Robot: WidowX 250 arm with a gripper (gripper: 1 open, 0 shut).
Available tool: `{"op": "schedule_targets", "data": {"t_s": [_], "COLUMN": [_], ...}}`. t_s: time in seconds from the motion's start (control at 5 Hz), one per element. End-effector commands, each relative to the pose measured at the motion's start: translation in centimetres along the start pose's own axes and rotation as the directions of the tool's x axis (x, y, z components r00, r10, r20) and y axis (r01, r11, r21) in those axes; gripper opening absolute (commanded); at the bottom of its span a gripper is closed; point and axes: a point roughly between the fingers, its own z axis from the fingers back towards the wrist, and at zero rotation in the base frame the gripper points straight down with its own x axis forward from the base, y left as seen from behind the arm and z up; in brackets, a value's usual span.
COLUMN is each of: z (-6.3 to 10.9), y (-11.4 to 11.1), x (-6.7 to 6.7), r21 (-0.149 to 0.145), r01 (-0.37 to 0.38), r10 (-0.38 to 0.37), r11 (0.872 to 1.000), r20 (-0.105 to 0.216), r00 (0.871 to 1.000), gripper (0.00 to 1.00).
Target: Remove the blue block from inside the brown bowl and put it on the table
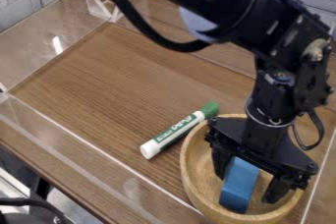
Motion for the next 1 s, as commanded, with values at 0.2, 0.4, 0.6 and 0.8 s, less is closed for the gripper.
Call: {"op": "schedule_targets", "data": {"t_s": [0.2, 0.4, 0.6, 0.8], "z": [-0.24, -0.14, -0.22, 0.00], "y": [-0.50, -0.59, -0.59, -0.64], "x": [0.44, 0.47, 0.54, 0.60], "r21": [-0.010, -0.002, 0.001, 0.008], "r01": [0.022, 0.018, 0.014, 0.010], "r10": [-0.021, -0.017, -0.014, -0.010], "r11": [1.000, 1.000, 1.000, 1.000], "r20": [0.051, 0.051, 0.057, 0.054], "r00": [0.998, 0.999, 0.998, 0.998], "gripper": [0.00, 1.00, 0.00, 1.00]}}
